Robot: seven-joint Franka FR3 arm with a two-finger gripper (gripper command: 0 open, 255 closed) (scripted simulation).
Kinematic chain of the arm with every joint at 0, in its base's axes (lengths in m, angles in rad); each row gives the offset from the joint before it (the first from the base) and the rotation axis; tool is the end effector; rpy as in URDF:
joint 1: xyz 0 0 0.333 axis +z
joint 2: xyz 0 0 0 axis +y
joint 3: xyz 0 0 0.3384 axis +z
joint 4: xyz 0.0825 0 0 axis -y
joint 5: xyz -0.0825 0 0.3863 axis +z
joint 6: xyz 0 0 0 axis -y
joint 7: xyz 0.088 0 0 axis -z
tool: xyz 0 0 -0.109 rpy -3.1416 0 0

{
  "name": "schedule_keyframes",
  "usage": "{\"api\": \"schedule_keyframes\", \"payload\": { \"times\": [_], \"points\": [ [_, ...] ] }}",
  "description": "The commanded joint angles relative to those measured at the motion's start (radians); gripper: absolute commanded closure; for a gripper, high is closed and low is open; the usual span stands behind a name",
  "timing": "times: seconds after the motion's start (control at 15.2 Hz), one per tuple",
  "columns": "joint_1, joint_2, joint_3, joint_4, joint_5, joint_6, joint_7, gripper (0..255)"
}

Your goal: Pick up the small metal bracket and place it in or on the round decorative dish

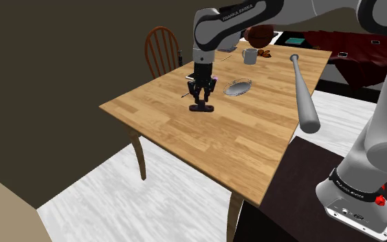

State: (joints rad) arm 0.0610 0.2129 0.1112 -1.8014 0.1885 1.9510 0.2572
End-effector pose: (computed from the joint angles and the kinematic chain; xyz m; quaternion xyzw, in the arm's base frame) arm 0.6072 0.1145 0.4429 -0.9914 0.0807 0.0513 0.0891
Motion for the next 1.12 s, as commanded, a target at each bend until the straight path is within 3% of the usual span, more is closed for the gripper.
{"api": "schedule_keyframes", "payload": {
  "times": [0.0, 0.26, 1.06],
  "points": [
    [0.0, -0.008, 0.0, 0.016, -0.001, -0.024, 0.005, 255],
    [-0.001, -0.02, 0.0, 0.051, -0.003, -0.07, 0.013, 255],
    [-0.159, 0.011, -0.109, 0.116, -0.008, -0.153, -0.241, 255]
  ]
}}
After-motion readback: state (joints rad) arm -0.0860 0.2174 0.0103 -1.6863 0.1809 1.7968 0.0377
